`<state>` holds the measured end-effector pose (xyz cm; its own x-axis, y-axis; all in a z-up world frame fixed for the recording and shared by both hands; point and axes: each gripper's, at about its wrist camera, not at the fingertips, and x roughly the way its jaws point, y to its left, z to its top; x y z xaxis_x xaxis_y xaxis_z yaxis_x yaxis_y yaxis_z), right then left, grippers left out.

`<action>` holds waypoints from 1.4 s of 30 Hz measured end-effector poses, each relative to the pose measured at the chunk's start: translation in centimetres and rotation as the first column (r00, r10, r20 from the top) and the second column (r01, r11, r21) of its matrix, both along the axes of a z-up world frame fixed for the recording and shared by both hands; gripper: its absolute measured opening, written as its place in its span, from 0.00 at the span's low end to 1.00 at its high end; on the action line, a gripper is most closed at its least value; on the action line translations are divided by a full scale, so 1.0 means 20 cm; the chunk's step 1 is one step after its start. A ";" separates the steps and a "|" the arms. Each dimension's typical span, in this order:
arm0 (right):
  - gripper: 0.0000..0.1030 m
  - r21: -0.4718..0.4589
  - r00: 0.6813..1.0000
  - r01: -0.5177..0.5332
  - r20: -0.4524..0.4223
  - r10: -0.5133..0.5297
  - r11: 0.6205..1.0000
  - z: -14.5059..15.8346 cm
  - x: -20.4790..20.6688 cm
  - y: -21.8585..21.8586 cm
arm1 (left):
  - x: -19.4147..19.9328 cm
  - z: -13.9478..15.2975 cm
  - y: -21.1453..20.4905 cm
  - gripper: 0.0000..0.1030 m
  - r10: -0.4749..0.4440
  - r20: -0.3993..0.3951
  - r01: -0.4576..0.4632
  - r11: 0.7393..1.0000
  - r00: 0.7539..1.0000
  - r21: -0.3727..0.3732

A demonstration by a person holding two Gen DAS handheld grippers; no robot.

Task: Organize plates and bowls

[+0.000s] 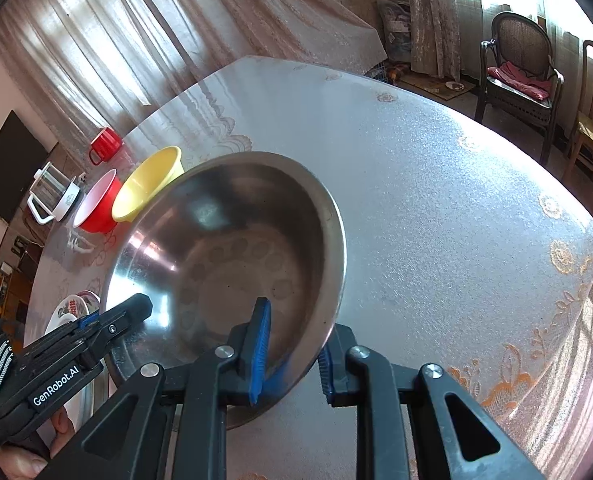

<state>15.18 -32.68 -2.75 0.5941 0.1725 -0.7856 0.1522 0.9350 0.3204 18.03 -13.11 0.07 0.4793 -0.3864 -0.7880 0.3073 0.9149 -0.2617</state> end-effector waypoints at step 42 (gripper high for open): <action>0.18 -0.050 0.946 -0.291 0.135 0.295 0.955 0.34 0.11 0.67 | -0.26 0.33 0.85 0.20 0.316 0.120 -0.296 0.942 0.941 -0.161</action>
